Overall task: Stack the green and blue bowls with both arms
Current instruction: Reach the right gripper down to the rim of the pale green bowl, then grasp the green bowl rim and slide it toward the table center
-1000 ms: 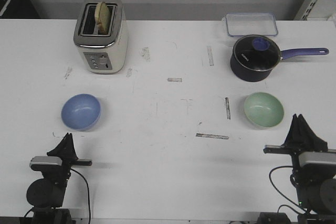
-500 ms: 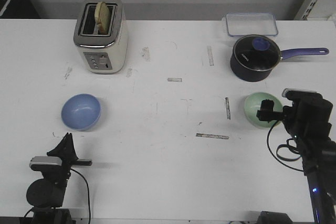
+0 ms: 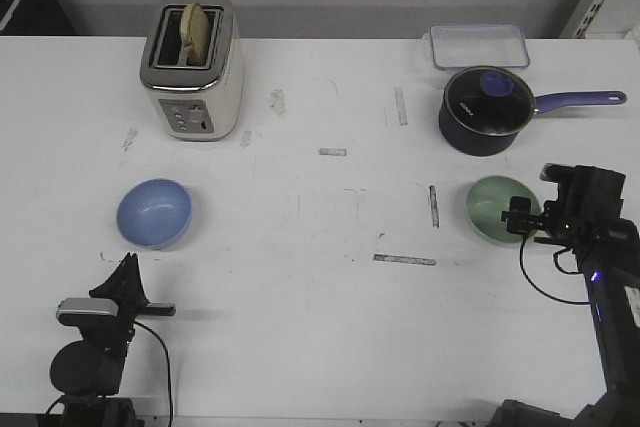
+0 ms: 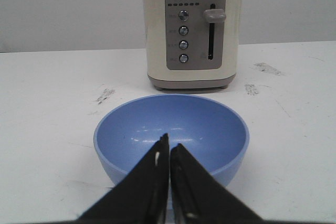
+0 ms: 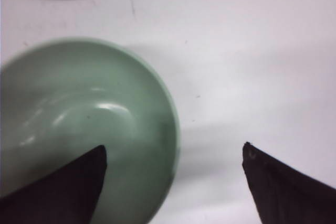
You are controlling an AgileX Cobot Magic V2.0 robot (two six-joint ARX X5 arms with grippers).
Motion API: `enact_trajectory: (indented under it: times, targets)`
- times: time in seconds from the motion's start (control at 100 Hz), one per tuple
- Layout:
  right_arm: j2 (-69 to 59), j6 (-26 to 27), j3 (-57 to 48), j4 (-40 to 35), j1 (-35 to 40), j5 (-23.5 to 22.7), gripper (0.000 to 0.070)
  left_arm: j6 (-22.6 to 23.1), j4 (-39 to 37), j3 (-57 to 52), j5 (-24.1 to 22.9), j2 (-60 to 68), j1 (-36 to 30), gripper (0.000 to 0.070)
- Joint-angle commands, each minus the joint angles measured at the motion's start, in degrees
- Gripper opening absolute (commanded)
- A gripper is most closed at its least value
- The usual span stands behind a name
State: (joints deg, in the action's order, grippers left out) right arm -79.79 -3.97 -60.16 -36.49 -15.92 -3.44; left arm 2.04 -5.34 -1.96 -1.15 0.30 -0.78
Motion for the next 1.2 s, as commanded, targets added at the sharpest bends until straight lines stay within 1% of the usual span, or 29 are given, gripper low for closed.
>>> enact_trajectory:
  times: [0.0, 0.07, 0.18, 0.21, 0.22, 0.5, 0.66, 0.79, 0.88, 0.99, 1.05, 1.19]
  targets:
    - [-2.2, -2.3, -0.8, 0.5, -0.2, -0.2, 0.0413, 0.2, -0.7, 1.2, 0.1, -0.1, 0.0, 0.0001]
    - [-3.8, -2.5, -0.8, 0.8, -0.2, -0.2, 0.0289, 0.3, -0.7, 1.2, 0.1, -0.1, 0.0, 0.0001]
    - [-5.5, -2.5, -0.8, 1.8, -0.2, -0.2, 0.0052, 0.3, -0.7, 1.2, 0.1, -0.1, 0.0, 0.0001]
    - [-5.6, -2.5, -0.8, 1.9, -0.2, -0.2, 0.0004, 0.3, -0.7, 1.2, 0.1, -0.1, 0.0, 0.0001]
    - [-5.7, -2.5, -0.8, 2.0, -0.2, -0.2, 0.0, 0.3, -0.7, 1.2, 0.1, -0.1, 0.0, 0.0001]
    - [-4.3, -2.3, -1.0, 3.9, -0.2, -0.4, 0.0, 0.3, -0.7, 1.2, 0.1, -0.1, 0.0, 0.0001]
    - [-1.2, -1.7, -2.9, 3.5, 0.4, -5.2, 0.0, 0.3, -0.7, 1.2, 0.1, -0.1, 0.0, 0.0001]
    - [2.5, -0.1, -5.9, 2.1, 3.2, -10.4, 0.0, 0.3, -0.7, 1.2, 0.1, -0.1, 0.0, 0.0001]
    - [4.6, 1.7, -7.6, 1.4, 7.4, -14.1, 0.0, 0.3, -0.7, 1.2, 0.1, -0.1, 0.0, 0.0001]
    - [6.2, 3.1, -8.2, 1.3, 15.3, -17.6, 0.0, 0.3, -0.7, 1.2, 0.1, -0.1, 0.0, 0.0001]
    - [6.2, 3.3, -8.2, 0.5, 20.7, -18.1, 0.0, 0.3, -0.7, 1.2, 0.1, -0.1, 0.0, 0.0001]
    - [4.7, 4.2, -8.1, -0.9, 32.7, -17.4, 0.0, 0.3, -0.7, 1.2, 0.1, -0.1, 0.0, 0.0001]
